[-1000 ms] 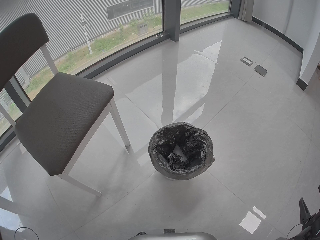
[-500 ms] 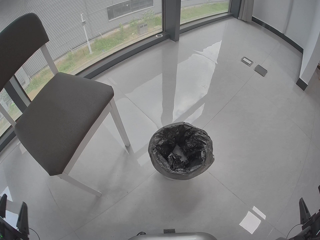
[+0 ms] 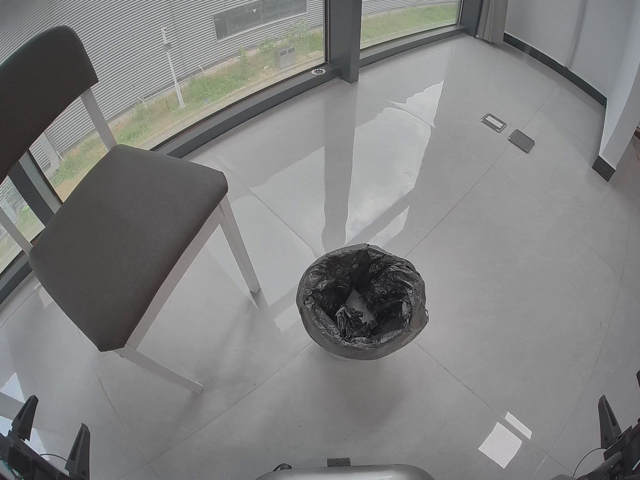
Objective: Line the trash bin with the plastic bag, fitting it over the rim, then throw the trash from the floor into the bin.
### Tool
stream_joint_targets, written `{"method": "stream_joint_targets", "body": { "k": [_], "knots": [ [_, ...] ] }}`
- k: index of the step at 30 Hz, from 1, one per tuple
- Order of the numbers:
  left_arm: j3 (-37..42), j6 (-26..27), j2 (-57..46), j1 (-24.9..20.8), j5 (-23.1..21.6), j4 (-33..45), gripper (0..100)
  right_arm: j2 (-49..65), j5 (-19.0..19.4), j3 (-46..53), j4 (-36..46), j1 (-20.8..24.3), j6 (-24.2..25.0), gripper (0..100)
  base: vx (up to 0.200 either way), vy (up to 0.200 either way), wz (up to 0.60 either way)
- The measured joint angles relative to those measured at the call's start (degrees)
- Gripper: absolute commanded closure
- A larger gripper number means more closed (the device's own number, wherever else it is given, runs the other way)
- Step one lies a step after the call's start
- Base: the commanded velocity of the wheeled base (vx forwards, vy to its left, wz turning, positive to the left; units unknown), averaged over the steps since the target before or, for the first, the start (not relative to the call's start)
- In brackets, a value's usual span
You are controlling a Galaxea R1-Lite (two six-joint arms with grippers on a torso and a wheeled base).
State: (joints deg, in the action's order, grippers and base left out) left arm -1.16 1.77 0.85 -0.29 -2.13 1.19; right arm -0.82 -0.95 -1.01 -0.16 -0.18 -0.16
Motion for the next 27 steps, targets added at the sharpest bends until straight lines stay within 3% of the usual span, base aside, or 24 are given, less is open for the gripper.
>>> {"method": "stream_joint_targets", "body": {
  "k": [27],
  "knots": [
    [0.1,-0.6,0.0,0.0,0.5,-0.2,0,0.0,0.0,0.0,0.0,0.0,0.0,0,0.0,0.0,0.0]
  ]
}}
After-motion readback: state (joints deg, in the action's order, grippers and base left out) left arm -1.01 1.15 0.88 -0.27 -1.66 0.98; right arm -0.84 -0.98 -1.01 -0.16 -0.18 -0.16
